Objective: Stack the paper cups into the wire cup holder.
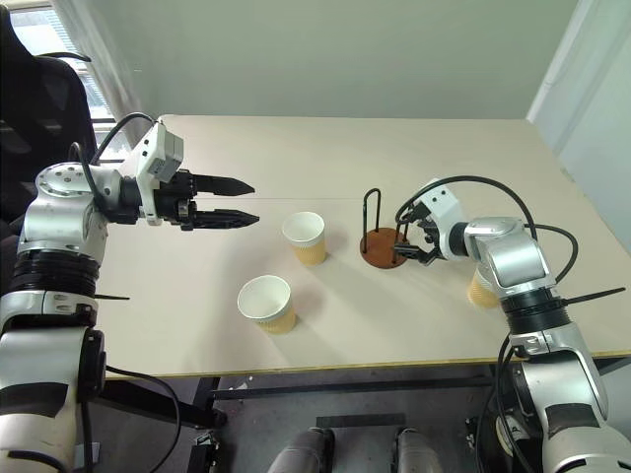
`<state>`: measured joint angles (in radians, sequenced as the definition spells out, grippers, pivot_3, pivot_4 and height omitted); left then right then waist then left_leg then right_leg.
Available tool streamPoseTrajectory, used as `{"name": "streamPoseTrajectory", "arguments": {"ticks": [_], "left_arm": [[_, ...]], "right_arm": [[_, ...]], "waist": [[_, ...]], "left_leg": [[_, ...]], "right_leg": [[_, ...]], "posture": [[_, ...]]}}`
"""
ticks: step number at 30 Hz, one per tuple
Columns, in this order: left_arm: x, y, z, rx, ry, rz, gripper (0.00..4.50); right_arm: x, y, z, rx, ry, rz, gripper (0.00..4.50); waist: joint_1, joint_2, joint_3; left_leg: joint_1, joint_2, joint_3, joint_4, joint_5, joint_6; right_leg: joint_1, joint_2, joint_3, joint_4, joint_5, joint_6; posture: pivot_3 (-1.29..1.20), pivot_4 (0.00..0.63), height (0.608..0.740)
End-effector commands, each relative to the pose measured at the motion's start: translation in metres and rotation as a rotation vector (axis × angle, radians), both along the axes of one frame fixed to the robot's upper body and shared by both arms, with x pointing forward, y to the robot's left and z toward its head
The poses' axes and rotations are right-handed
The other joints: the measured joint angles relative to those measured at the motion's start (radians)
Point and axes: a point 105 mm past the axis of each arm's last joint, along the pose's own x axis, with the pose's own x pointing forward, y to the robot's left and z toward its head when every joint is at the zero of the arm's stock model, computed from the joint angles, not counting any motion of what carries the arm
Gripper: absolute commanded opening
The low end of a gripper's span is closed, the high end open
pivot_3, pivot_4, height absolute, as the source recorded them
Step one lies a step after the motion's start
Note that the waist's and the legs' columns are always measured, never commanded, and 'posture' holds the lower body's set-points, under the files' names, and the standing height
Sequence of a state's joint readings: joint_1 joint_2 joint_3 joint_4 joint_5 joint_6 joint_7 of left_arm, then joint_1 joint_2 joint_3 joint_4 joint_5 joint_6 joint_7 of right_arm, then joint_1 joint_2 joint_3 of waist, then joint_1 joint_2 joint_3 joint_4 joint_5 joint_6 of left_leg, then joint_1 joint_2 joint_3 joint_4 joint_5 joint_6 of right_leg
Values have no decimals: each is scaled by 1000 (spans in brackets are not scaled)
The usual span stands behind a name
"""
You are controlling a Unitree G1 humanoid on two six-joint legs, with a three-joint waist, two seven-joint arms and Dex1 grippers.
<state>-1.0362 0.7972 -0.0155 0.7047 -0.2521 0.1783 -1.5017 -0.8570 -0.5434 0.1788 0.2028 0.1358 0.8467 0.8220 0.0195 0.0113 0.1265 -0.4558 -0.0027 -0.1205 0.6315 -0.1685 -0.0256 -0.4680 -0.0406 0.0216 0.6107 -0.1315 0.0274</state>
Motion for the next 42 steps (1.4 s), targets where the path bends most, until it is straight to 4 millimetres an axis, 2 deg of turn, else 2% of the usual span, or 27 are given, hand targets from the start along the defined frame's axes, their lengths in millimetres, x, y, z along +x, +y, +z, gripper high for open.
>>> {"name": "streamPoseTrajectory", "arguments": {"ticks": [1,14,17,26,27,28,35,42], "left_arm": [[-4,2,19,2,-69,0,3245],[-4,5,20,5,-72,8,3245],[-4,5,20,5,-73,10,3288],[-3,6,21,11,-79,18,3288],[-3,6,21,12,-79,19,3288],[-3,7,21,12,-79,19,3288],[-2,6,22,18,-78,19,3288],[-2,8,22,22,-74,21,3288]], "right_arm": [[-5,18,22,39,-33,68,4454],[-1,29,30,78,-67,55,4454],[1,28,28,68,-72,46,3861],[0,24,26,53,-53,55,560],[0,24,26,50,-49,62,215],[-1,24,26,48,-45,75,52],[-15,30,45,38,-54,238,52],[-36,39,52,-15,-56,410,52]], "waist": [[0,0,0],[-1,0,0],[-1,0,0],[-1,0,0],[-1,0,0],[-1,0,0],[-2,0,0],[-2,0,0]], "left_leg": [[0,0,0,0,0,0],[-1,0,0,0,0,0],[-1,0,0,0,0,0],[-1,0,0,0,0,0],[-1,0,0,0,0,0],[-1,0,0,0,0,0],[-1,0,0,0,0,0],[-3,0,0,0,0,0]], "right_leg": [[0,0,0,0,0,0],[-1,0,0,0,0,0],[-1,0,0,0,0,-1],[-2,0,0,0,0,-1],[-2,0,0,0,0,-1],[-2,0,0,0,0,-1],[-2,0,0,0,0,-1],[-4,0,0,0,0,-1]], "posture": [[0,150,740],[0,150,740],[0,150,740],[0,150,740],[0,150,740],[0,150,740],[0,150,740],[0,150,740]]}}
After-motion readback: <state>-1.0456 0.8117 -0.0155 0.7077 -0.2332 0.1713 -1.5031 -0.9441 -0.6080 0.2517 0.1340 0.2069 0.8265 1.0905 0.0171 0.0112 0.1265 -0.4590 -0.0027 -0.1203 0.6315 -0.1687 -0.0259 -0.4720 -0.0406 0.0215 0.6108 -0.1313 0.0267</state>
